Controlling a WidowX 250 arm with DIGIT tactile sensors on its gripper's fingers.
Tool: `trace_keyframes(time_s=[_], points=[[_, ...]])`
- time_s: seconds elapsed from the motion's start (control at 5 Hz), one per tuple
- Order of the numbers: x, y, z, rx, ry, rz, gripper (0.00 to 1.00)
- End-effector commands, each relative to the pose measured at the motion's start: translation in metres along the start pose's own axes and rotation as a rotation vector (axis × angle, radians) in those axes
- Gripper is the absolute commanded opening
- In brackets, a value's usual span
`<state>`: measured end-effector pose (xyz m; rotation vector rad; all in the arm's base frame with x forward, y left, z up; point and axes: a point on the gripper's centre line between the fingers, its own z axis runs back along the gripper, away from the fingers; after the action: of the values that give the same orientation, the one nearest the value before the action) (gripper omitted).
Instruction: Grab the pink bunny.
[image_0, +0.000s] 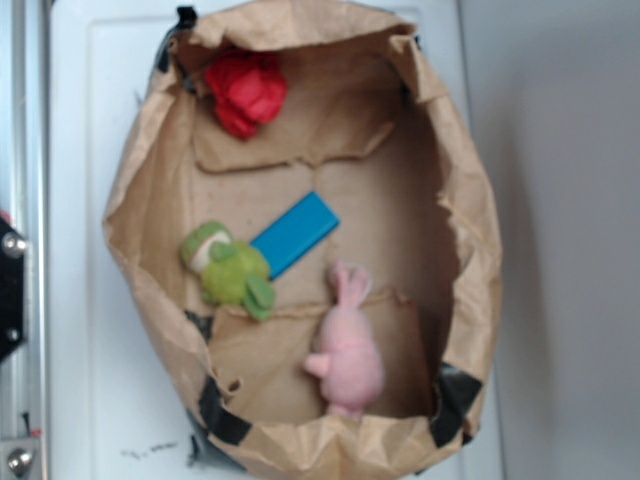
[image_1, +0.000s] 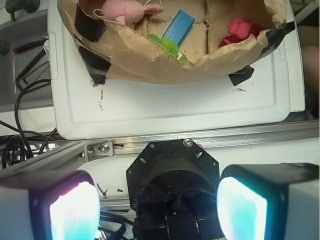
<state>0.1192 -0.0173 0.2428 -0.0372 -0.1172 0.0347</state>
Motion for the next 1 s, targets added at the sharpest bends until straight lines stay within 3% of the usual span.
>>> trace_keyframes(time_s=[0.0, 0.2, 0.4, 0.6, 0.8], points=[[0.000, 0.000, 0.000, 0.000, 0.000, 0.000, 1.00], [0.050, 0.019, -0.011, 0.009, -0.071, -0.167, 1.00], [0.090, 0.027, -0.030, 0.050, 0.007, -0.335, 1.00], [0.127, 0.040, -0.054, 0.043, -0.016, -0.496, 1.00], [0.167, 0.050, -0.086, 0.129, -0.031, -0.560, 1.00]])
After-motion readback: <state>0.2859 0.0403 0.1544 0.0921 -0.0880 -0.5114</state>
